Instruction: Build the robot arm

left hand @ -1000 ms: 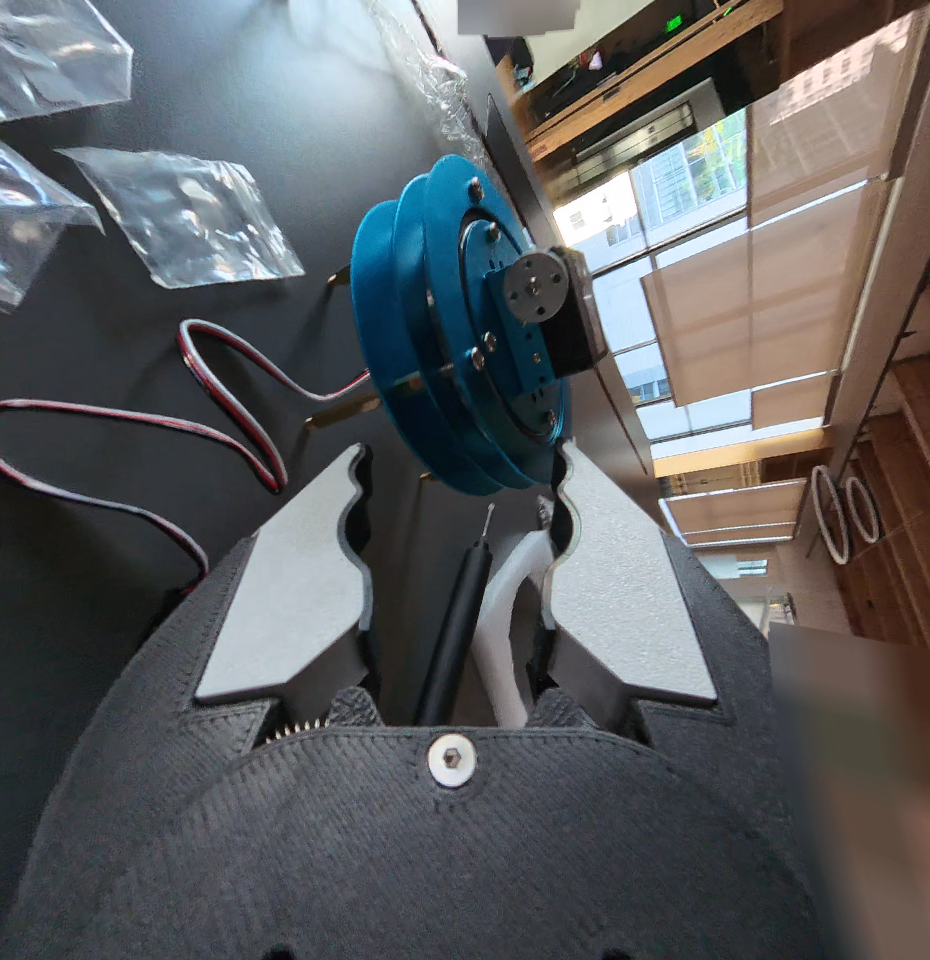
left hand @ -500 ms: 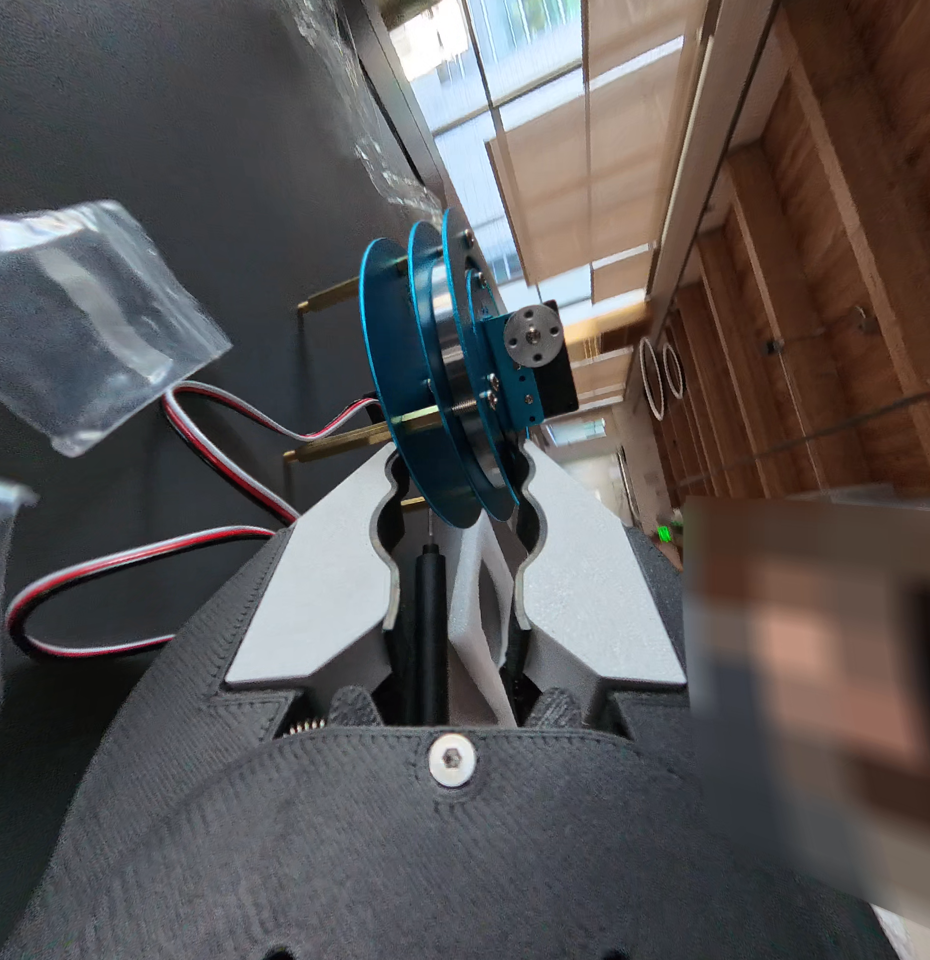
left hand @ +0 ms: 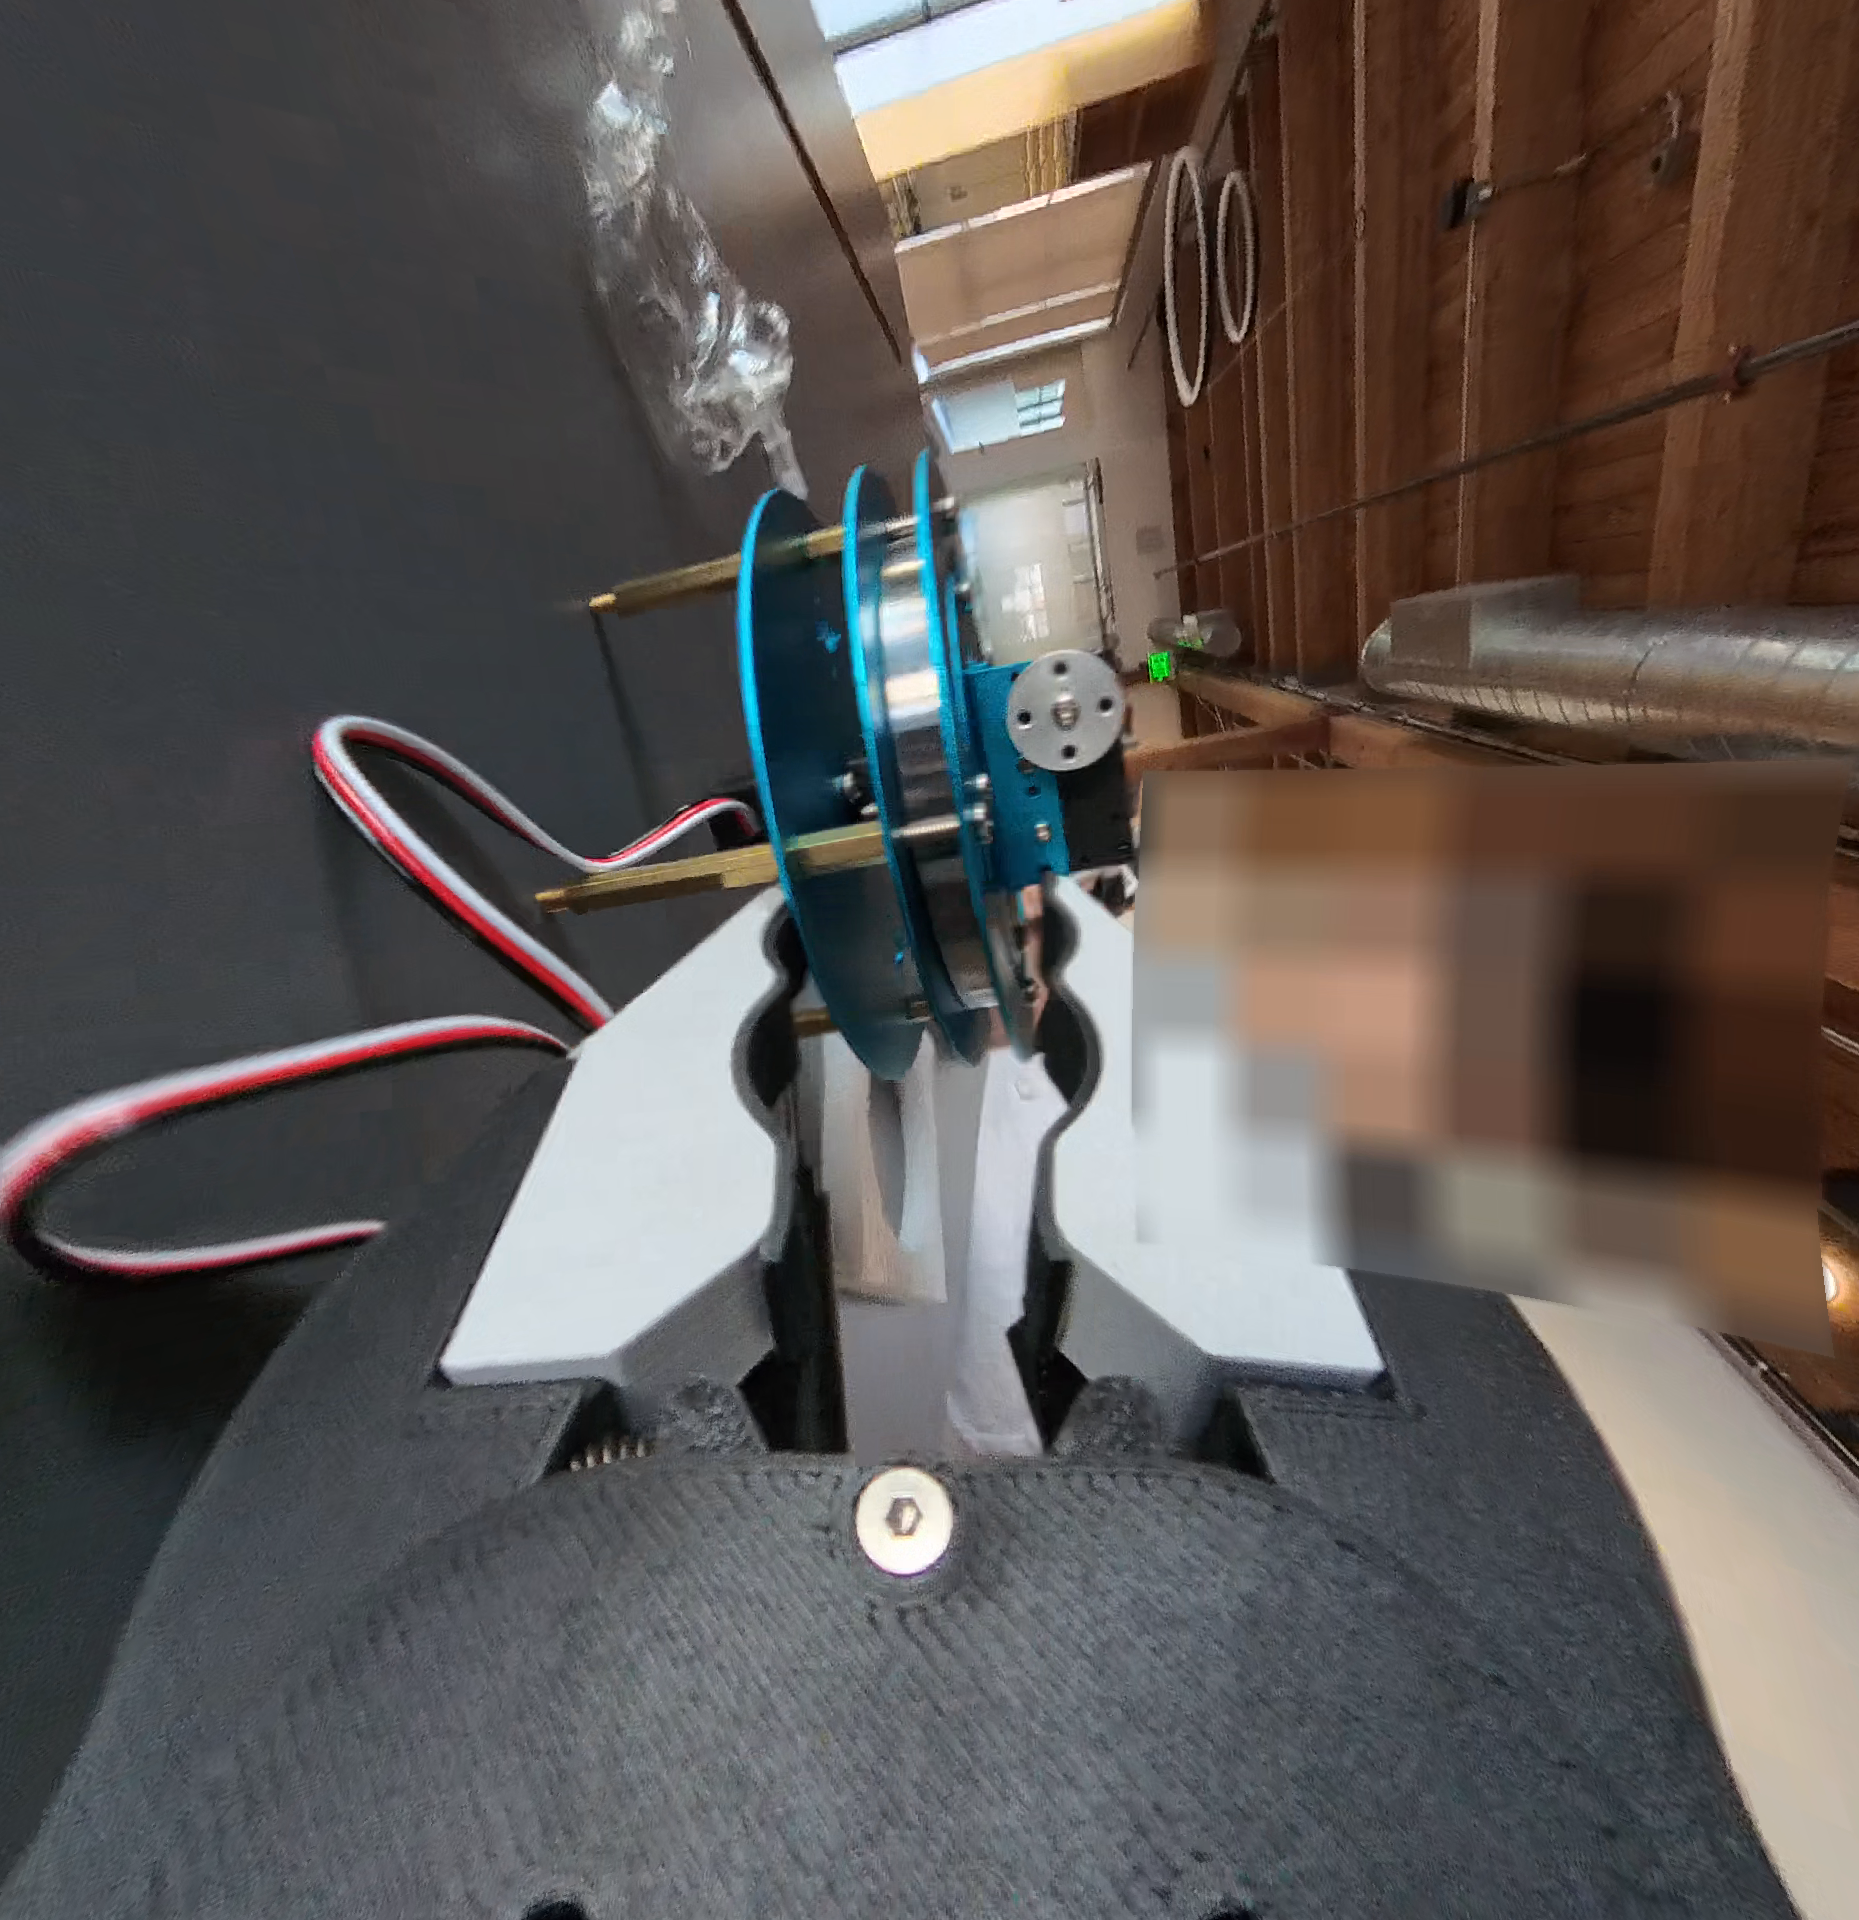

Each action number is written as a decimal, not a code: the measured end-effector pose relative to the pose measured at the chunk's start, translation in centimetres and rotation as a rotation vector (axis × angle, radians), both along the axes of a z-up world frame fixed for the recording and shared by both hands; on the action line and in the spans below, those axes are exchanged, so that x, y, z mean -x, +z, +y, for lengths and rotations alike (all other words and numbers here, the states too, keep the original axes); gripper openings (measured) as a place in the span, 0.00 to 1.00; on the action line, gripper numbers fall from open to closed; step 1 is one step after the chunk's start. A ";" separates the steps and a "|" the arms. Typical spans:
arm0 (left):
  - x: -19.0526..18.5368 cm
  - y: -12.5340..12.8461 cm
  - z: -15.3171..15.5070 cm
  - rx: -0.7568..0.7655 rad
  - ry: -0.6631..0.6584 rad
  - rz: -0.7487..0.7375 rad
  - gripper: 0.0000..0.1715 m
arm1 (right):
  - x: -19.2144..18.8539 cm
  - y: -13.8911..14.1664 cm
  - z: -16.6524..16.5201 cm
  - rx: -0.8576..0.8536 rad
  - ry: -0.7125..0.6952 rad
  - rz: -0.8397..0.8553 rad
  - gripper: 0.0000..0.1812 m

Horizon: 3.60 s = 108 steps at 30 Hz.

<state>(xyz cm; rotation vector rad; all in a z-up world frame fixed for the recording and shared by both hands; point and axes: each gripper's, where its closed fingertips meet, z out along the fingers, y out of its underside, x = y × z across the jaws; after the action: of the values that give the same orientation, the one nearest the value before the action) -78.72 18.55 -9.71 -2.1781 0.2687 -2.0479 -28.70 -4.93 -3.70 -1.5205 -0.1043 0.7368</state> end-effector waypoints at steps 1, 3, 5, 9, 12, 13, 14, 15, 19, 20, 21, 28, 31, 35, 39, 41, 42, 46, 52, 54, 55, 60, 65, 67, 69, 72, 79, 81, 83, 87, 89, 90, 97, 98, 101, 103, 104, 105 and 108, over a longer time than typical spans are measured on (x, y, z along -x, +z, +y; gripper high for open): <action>-0.1 0.4 0.0 -0.006 0.026 -0.016 0.32 | -0.2 0.0 0.0 -0.002 -0.003 -0.002 0.08; -0.3 0.3 -0.3 -0.016 0.090 0.005 0.33 | -0.8 0.1 -0.1 -0.008 -0.017 -0.005 0.08; -0.9 -0.4 -1.4 -0.005 0.133 0.046 0.33 | -1.5 0.3 -0.1 -0.019 -0.029 0.005 0.08; -3.1 -0.4 -2.1 0.012 0.286 -0.011 0.30 | -3.0 0.5 -0.2 -0.029 -0.045 0.020 0.08; -4.4 -0.7 -1.7 -0.003 0.381 0.001 0.24 | -3.7 0.5 -0.1 -0.025 -0.042 0.030 0.08; -4.6 -0.6 -1.5 0.000 0.408 -0.007 0.24 | -3.7 0.5 -0.1 -0.025 -0.038 0.031 0.08; -4.8 -0.6 -1.3 0.007 0.428 -0.018 0.23 | -3.7 0.5 -0.2 -0.026 -0.031 0.034 0.08; -4.8 -0.5 -1.2 0.010 0.444 -0.032 0.23 | -3.8 0.5 -0.2 -0.025 -0.026 0.036 0.08; -4.7 -0.2 -1.3 0.042 0.438 -0.092 0.22 | -3.6 0.2 -0.3 -0.017 -0.004 0.044 0.08; -4.7 -0.3 -1.6 0.050 0.417 -0.091 0.22 | -3.5 0.2 -0.3 -0.015 -0.003 0.043 0.08; -4.7 -0.3 -2.0 0.067 0.375 -0.086 0.22 | -3.5 0.2 -0.3 -0.015 -0.001 0.045 0.08; -2.5 -0.3 -3.7 0.152 0.245 -0.067 0.21 | -3.5 0.2 -0.3 -0.016 -0.005 0.044 0.08; -2.2 -0.3 -3.4 0.105 0.323 -0.075 0.22 | -3.7 0.2 -0.2 -0.019 -0.019 0.044 0.08; -2.5 -0.2 -2.7 0.055 0.442 -0.099 0.22 | -3.9 0.2 -0.1 -0.020 -0.036 0.035 0.08; -2.9 -0.3 -2.8 0.073 0.415 -0.080 0.22 | -3.9 0.3 0.0 -0.025 -0.046 0.030 0.08; -3.0 -0.5 -3.2 0.072 0.336 -0.030 0.22 | -4.0 0.3 0.0 -0.027 -0.053 0.026 0.08; -3.0 -0.6 -3.4 0.077 0.295 -0.009 0.22 | -4.0 0.3 0.0 -0.028 -0.056 0.023 0.08; -3.3 -0.6 -4.1 0.104 0.125 0.002 0.21 | -4.3 0.2 0.1 -0.026 -0.075 0.019 0.08; -2.4 -0.5 -4.6 0.168 0.020 0.005 0.21 | -4.2 0.2 0.2 -0.029 -0.090 0.008 0.08; -1.6 -0.6 -4.3 0.167 0.045 0.024 0.22 | -4.2 0.3 0.1 -0.034 -0.098 0.001 0.08; -1.2 -0.6 -4.1 0.158 0.064 0.035 0.23 | -4.3 0.3 0.1 -0.036 -0.102 -0.001 0.08; -0.1 -0.4 -3.6 0.159 0.109 0.018 0.25 | -4.7 0.4 0.1 -0.045 -0.118 0.004 0.08; 0.3 -0.3 -3.4 0.187 -0.017 0.014 0.22 | -4.7 0.3 0.3 -0.038 -0.122 -0.004 0.08; 0.6 -0.3 -2.6 0.184 -0.089 0.022 0.22 | -4.6 0.3 0.3 -0.039 -0.120 -0.007 0.08; 0.6 -0.2 -2.2 0.216 -0.157 0.017 0.22 | -4.6 0.2 0.4 -0.036 -0.124 -0.014 0.08; 0.6 -0.1 -1.5 0.215 -0.186 0.022 0.22 | -4.5 0.0 0.5 -0.027 -0.128 -0.026 0.08; 5.2 -0.1 -0.9 -0.042 0.055 0.281 0.31 | -4.4 0.1 0.4 -0.035 -0.130 -0.039 0.08; 6.9 1.7 -0.3 -0.248 0.206 0.373 0.29 | -4.3 0.1 0.4 -0.037 -0.125 -0.036 0.08; 9.6 3.1 1.2 -0.450 0.440 0.623 0.29 | -4.2 0.2 0.5 -0.039 -0.121 -0.041 0.08; 7.2 7.5 -0.2 -0.838 0.618 0.930 0.31 | -4.0 0.0 0.6 -0.032 -0.122 -0.067 0.08; 3.5 9.0 -1.1 -0.917 0.658 0.931 0.38 | -3.9 -0.1 0.7 -0.025 -0.121 -0.071 0.08; 1.8 9.6 -1.3 -0.950 0.684 0.937 0.43 | -3.9 -0.1 0.7 -0.027 -0.121 -0.074 0.08; -9.6 12.3 0.1 -1.314 0.809 1.199 0.51 | -4.1 -0.7 0.7 -0.006 -0.163 -0.111 0.08; -11.4 12.4 0.3 -1.326 0.805 1.200 0.51 | -4.2 -0.8 0.6 -0.002 -0.169 -0.112 0.08; -14.2 12.1 0.8 -1.301 0.822 1.266 0.55 | -4.5 -1.1 0.5 0.007 -0.188 -0.120 0.08; -14.5 11.4 0.8 -1.293 0.821 1.364 0.58 | -4.7 -1.2 0.4 0.010 -0.198 -0.118 0.08; -14.5 11.4 0.7 -1.303 0.826 1.400 0.59 | -4.7 -1.2 0.4 0.011 -0.201 -0.117 0.08; -14.4 11.4 0.6 -1.314 0.836 1.424 0.59 | -4.7 -1.3 0.4 0.013 -0.202 -0.117 0.08; -14.4 11.9 0.1 -1.337 0.871 1.432 0.58 | -4.5 -1.5 0.5 0.023 -0.198 -0.126 0.08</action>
<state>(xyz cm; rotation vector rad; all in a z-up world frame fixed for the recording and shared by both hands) -64.32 18.65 2.21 -1.6993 0.4552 0.3978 -24.20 -4.42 -5.17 -1.5726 -0.0386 0.4861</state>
